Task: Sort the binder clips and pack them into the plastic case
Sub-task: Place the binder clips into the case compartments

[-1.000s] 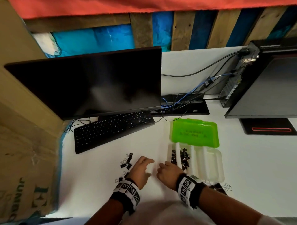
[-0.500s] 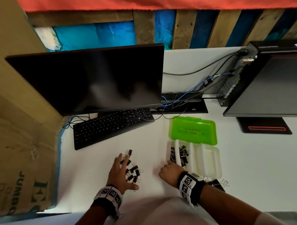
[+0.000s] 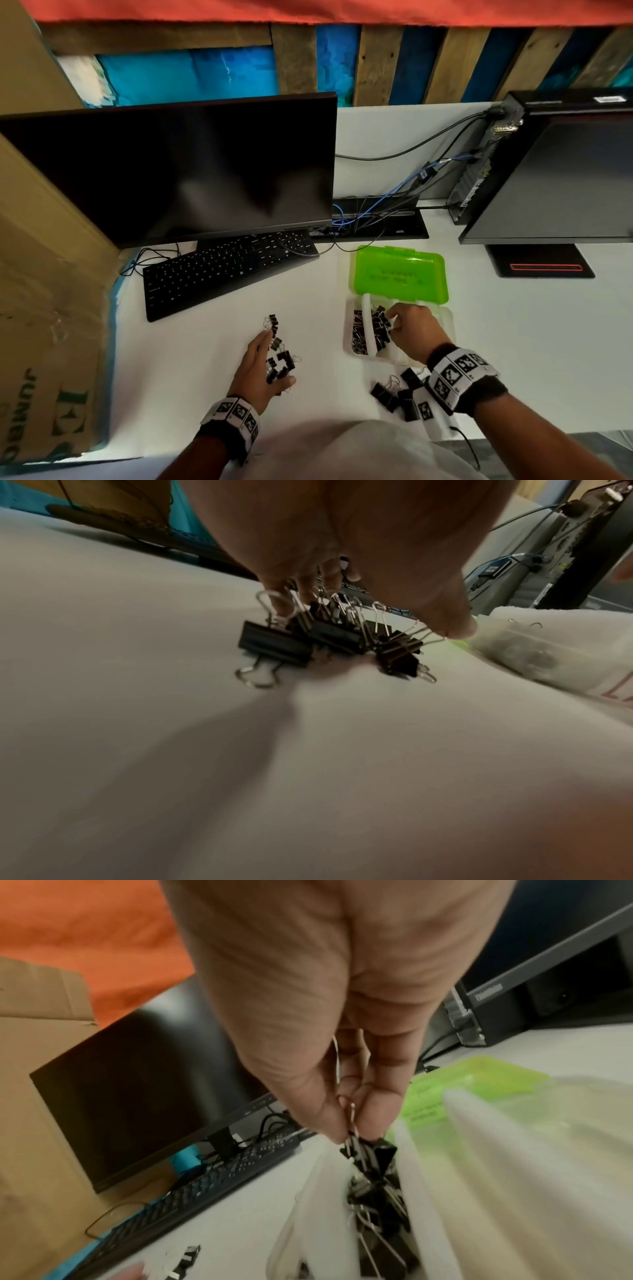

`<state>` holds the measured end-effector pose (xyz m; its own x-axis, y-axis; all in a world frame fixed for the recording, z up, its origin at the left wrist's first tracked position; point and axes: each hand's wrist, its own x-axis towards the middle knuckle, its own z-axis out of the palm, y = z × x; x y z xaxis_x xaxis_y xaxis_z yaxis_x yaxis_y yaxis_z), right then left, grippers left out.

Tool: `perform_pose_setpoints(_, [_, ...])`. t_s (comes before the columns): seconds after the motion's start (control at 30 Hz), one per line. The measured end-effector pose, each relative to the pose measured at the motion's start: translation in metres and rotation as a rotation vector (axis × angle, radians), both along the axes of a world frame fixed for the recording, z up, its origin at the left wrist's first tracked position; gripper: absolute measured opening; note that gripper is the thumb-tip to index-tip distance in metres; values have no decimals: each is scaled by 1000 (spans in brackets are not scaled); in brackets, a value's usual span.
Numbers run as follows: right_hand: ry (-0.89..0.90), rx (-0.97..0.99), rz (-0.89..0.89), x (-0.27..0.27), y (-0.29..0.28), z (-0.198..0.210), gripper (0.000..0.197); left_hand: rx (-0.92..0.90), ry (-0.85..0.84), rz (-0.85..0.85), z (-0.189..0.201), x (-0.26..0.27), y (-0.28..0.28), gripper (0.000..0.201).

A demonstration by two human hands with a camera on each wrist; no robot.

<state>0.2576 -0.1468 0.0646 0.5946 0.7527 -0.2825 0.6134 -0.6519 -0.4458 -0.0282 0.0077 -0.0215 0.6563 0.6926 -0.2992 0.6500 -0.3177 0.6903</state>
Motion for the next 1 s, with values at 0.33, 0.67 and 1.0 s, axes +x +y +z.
perform_pose_setpoints(0.33, [-110, 31, 222, -44, 17, 4, 28, 107, 145, -48, 12, -24, 3, 135])
perform_pose_setpoints(0.67, [-121, -266, 943, -131, 79, -28, 58, 21, 131, 51, 2, -32, -7, 84])
perform_pose_setpoints(1.0, [-242, -165, 1046, -127, 88, -48, 33, 17, 12, 139, -3, -41, -3, 33])
